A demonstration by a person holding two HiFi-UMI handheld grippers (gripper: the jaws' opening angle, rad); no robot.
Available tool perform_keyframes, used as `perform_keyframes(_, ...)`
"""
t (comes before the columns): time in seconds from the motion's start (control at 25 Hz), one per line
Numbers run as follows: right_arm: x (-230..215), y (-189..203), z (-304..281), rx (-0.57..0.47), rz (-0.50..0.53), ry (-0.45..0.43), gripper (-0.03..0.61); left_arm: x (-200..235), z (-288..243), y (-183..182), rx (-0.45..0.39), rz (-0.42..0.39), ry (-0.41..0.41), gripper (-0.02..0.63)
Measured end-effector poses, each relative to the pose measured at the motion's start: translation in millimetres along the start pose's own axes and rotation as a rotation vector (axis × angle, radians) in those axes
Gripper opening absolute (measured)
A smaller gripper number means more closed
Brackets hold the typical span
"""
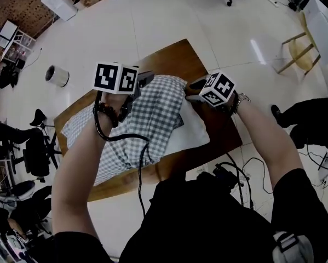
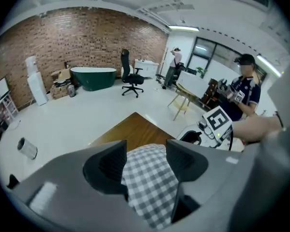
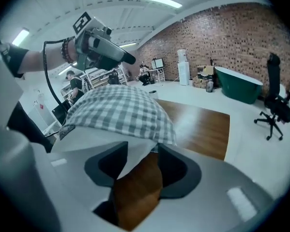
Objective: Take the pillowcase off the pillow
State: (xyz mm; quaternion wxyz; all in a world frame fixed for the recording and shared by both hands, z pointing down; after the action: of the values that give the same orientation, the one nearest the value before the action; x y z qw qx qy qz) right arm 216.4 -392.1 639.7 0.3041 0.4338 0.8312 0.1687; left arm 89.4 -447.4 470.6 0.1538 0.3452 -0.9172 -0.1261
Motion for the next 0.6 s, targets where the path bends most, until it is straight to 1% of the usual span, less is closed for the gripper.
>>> perform_keyframes(0.08,-21,-4,9,-0.009,-0.043,-0.069,0.209,6,-17,-31,0.06,-0.087,0.016,0.268)
perform_keyframes(0.2,-55,-4,18,-0.024,-0.12,-0.19,0.223,13,-56,-76,0.172,-0.218,0.059,0.285)
perform_keyframes(0.28,-70,-3,12,-0.033,-0.16,-0.267,0.239,19,-84,-90,0.243,-0.303,0.1,0.303)
perform_keyframes(0.4,-81,-5,4,-0.056,-0.21,-0.379,0.264,23,-117,-94,0.34,-0.411,0.178,0.314)
perform_keyframes(0.48,-86,-6,-1,-0.07,-0.243,-0.439,0.289,24,-135,-93,0.404,-0.456,0.225,0.324)
perform_keyframes(0.52,-88,-7,-4,-0.078,-0.26,-0.466,0.301,25,-144,-92,0.435,-0.463,0.246,0.324)
perform_keyframes(0.6,-93,-9,-10,-0.096,-0.295,-0.516,0.308,32,-163,-89,0.494,-0.443,0.285,0.324)
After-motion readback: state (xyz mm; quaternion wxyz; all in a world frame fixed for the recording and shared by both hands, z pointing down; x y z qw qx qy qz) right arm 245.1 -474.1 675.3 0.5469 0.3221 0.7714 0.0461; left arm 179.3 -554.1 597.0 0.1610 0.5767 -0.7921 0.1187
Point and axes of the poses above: the fingertips, and each gripper's own axes: z backward along the fingers, x to its left, y out of its underside, the point moved 4 cm from there along z, backward along the fingers, and after that the axes turned 15 degrees about x, right-handed, at the moved point
